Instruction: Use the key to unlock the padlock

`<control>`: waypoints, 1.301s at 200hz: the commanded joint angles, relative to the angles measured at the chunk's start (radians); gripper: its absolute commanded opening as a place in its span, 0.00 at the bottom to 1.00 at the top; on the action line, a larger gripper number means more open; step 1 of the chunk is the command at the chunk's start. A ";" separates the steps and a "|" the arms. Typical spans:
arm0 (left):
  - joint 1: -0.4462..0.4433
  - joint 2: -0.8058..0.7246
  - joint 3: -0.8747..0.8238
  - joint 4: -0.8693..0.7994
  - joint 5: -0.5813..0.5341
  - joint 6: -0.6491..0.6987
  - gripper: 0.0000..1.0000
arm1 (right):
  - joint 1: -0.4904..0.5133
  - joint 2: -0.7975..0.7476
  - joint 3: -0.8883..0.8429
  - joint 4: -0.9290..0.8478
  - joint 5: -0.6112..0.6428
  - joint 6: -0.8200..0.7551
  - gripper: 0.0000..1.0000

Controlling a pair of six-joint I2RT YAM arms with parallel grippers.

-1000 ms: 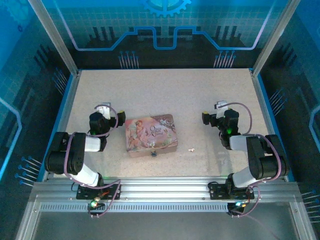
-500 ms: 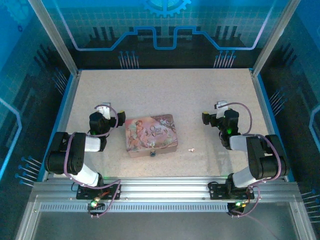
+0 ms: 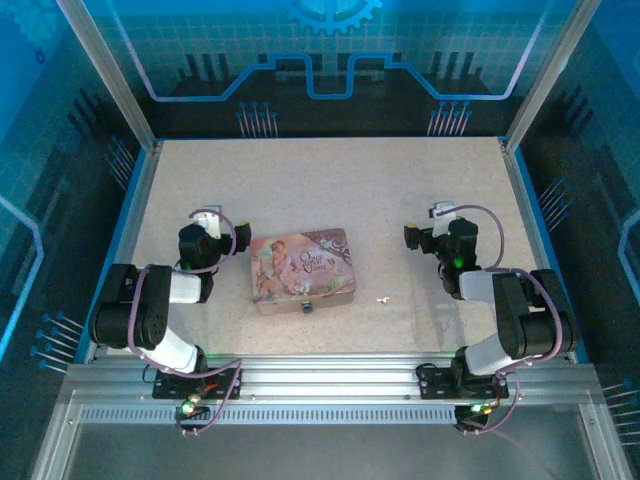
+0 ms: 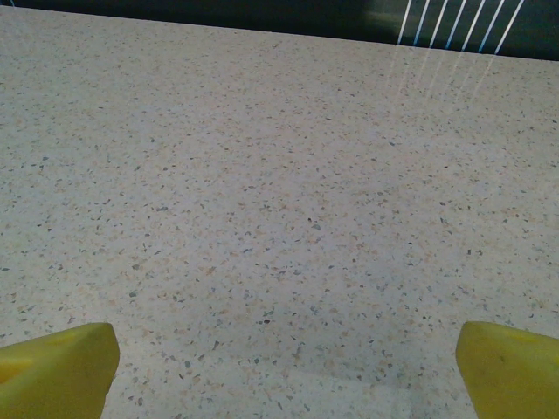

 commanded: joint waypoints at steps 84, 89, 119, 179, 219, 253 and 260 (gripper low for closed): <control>-0.001 -0.259 0.022 -0.220 -0.095 -0.054 0.99 | -0.023 -0.177 0.103 -0.301 -0.020 0.023 1.00; 0.000 -0.291 0.029 -0.259 -0.113 -0.078 0.99 | -0.023 -0.194 0.111 -0.321 -0.021 0.036 1.00; 0.014 -0.458 0.147 -0.577 -0.105 -0.312 0.99 | -0.018 -0.274 0.188 -0.512 -0.079 0.163 1.00; 0.013 -0.632 0.261 -1.017 0.183 -0.572 0.99 | 0.080 -0.340 0.290 -0.770 -0.276 0.379 1.00; -0.029 -0.717 0.270 -1.220 0.239 -0.623 0.99 | 0.209 -0.343 0.305 -0.856 -0.378 0.388 1.00; -0.099 -0.720 0.272 -1.334 0.213 -0.640 0.99 | 0.319 -0.326 0.282 -0.867 -0.424 0.424 1.00; -0.113 -0.714 0.267 -1.348 0.209 -0.647 0.99 | 0.340 -0.321 0.275 -0.856 -0.431 0.436 1.00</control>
